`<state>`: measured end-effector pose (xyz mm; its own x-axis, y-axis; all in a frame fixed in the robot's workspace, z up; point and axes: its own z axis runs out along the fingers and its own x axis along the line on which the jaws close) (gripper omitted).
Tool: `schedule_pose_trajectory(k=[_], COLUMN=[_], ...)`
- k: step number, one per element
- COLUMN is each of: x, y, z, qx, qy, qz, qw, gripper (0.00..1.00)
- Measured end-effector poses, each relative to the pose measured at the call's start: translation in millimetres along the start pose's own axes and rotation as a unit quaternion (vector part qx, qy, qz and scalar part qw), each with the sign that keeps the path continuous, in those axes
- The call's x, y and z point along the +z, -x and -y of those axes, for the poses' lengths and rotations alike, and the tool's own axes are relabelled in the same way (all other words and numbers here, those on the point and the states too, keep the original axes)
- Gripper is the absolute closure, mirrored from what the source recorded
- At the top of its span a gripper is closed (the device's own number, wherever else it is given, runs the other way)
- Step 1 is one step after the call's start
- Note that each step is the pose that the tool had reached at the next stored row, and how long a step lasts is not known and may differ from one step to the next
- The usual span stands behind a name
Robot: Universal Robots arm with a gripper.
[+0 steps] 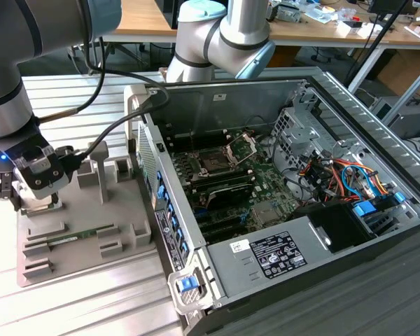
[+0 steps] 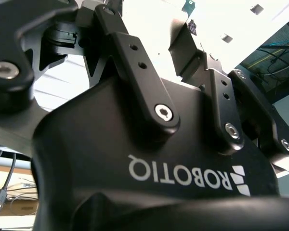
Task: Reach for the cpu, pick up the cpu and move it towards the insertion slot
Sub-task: 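Pick up the cpu and move it towards the insertion slot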
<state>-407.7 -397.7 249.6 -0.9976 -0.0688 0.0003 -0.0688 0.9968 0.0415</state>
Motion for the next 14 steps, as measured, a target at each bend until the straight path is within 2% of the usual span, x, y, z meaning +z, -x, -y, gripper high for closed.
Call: schedule_pose_trajectory(k=[14], x=[-4.0], y=[0.0], z=[-0.2], qx=[0.000], qy=[0.0000], qz=[0.0000], qw=[1.0000], gripper=[0.45])
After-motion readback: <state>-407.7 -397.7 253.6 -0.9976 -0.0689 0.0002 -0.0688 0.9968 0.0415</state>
